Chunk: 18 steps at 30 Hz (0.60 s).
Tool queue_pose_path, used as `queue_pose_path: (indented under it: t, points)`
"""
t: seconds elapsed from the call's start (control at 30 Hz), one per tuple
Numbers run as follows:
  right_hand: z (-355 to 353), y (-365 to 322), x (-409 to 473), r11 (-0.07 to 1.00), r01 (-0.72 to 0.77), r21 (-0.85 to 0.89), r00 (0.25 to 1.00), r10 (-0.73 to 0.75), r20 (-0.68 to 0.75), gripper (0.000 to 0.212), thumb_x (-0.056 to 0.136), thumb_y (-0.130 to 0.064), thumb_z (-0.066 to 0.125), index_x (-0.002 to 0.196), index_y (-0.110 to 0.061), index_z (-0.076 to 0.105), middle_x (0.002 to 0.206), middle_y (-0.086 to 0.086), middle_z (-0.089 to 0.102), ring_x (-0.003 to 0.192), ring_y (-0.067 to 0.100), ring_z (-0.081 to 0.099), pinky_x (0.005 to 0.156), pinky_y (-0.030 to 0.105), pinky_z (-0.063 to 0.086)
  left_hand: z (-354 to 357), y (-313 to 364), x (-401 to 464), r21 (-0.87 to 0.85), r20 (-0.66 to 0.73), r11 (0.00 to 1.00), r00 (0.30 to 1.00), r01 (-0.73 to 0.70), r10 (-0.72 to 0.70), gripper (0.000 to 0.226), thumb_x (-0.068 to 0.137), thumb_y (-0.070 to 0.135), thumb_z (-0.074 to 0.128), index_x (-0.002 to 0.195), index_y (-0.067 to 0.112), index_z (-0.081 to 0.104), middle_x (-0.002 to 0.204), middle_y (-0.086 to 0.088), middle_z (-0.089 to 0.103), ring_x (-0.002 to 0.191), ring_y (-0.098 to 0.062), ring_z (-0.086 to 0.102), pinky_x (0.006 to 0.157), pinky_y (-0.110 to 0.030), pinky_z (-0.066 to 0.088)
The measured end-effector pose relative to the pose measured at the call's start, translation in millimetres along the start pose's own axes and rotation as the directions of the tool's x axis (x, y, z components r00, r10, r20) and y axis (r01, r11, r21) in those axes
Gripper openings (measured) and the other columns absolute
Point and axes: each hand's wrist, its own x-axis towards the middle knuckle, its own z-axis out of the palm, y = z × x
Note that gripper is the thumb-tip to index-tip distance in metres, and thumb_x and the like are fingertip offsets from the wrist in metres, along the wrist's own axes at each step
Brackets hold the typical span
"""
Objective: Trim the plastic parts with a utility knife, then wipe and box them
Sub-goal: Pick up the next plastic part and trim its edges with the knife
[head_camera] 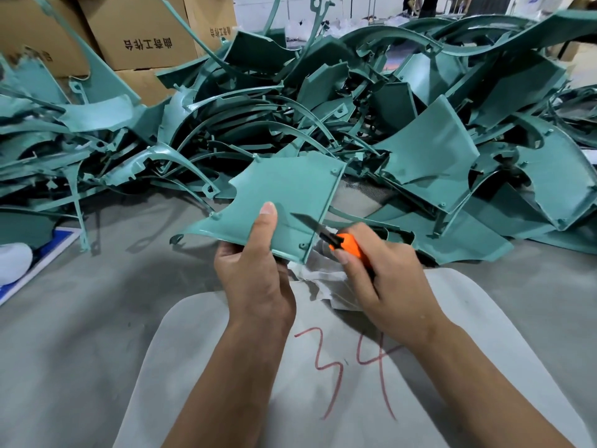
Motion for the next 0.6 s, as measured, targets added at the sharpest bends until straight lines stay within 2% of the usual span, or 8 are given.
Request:
queue_pose_path:
  t: [0.07, 0.2, 0.3, 0.4, 0.5, 0.6]
  points:
    - [0.5, -1.6, -0.1, 1.000, 0.024, 0.005, 0.999, -0.024, 0.038, 0.022, 0.107, -0.037, 0.048, 0.103, -0.017, 0.055, 0.069, -0.014, 0.039, 0.056, 0.014, 0.037, 0.052, 0.041, 0.038, -0.8, 0.8, 2.5, -0.003, -0.014, 1.000, 1.000, -0.010, 0.010, 0.011, 0.092, 0.002, 0.073, 0.092, 0.013, 0.075, 0.100, -0.006, 0.080, 0.092, -0.022, 0.078, 0.079, -0.037, 0.063]
    - [-2.4, -2.7, -0.8, 0.996, 0.051, 0.067, 0.994, -0.057, 0.090, 0.023, 0.107, -0.036, 0.052, 0.096, -0.017, 0.057, 0.070, -0.017, 0.038, 0.059, 0.006, 0.036, 0.054, 0.031, 0.035, -1.6, 3.1, 6.2, 0.004, -0.034, 1.000, 0.999, -0.024, 0.024, 0.009, 0.092, 0.004, 0.073, 0.096, 0.012, 0.073, 0.101, -0.006, 0.080, 0.093, -0.022, 0.078, 0.087, -0.044, 0.062]
    - [-4.7, -1.6, -0.6, 0.992, 0.039, 0.117, 0.989, -0.055, 0.138, 0.022, 0.107, -0.033, 0.055, 0.090, -0.020, 0.055, 0.068, -0.019, 0.040, 0.059, 0.006, 0.042, 0.058, 0.024, 0.032, -3.5, 3.5, 7.8, -0.003, -0.021, 0.999, 0.999, -0.033, 0.033, 0.009, 0.093, 0.003, 0.072, 0.095, 0.012, 0.073, 0.097, -0.003, 0.080, 0.088, -0.019, 0.078, 0.080, -0.038, 0.062]
    - [-6.2, -1.7, 0.3, 0.988, 0.018, 0.151, 0.982, -0.046, 0.181, 0.024, 0.107, -0.035, 0.053, 0.087, -0.023, 0.052, 0.066, -0.016, 0.042, 0.058, 0.010, 0.044, 0.056, 0.029, 0.035, -3.6, 2.9, 6.9, -0.002, -0.011, 1.000, 1.000, -0.026, 0.026, 0.011, 0.093, 0.003, 0.072, 0.091, 0.014, 0.074, 0.096, -0.004, 0.080, 0.086, -0.019, 0.078, 0.074, -0.035, 0.063]
    - [-5.7, -1.9, 0.2, 0.989, 0.019, 0.149, 0.975, -0.051, 0.216, 0.025, 0.108, -0.036, 0.051, 0.086, -0.025, 0.050, 0.065, -0.013, 0.043, 0.058, 0.012, 0.044, 0.055, 0.031, 0.035, -4.2, 2.8, 5.2, 0.014, 0.027, 1.000, 1.000, -0.014, 0.014, 0.009, 0.094, 0.005, 0.071, 0.097, 0.012, 0.074, 0.103, -0.008, 0.079, 0.091, -0.023, 0.078, 0.081, -0.042, 0.063]
    - [-6.6, -1.0, 0.5, 0.981, 0.011, 0.195, 0.983, -0.047, 0.177, 0.028, 0.109, -0.037, 0.050, 0.085, -0.022, 0.049, 0.065, -0.013, 0.040, 0.057, 0.014, 0.043, 0.054, 0.030, 0.033, -3.5, 3.9, 5.5, 0.012, 0.046, 1.000, 0.999, -0.013, 0.012, 0.009, 0.094, 0.006, 0.070, 0.101, 0.011, 0.073, 0.111, -0.013, 0.077, 0.101, -0.030, 0.076, 0.091, -0.051, 0.061]
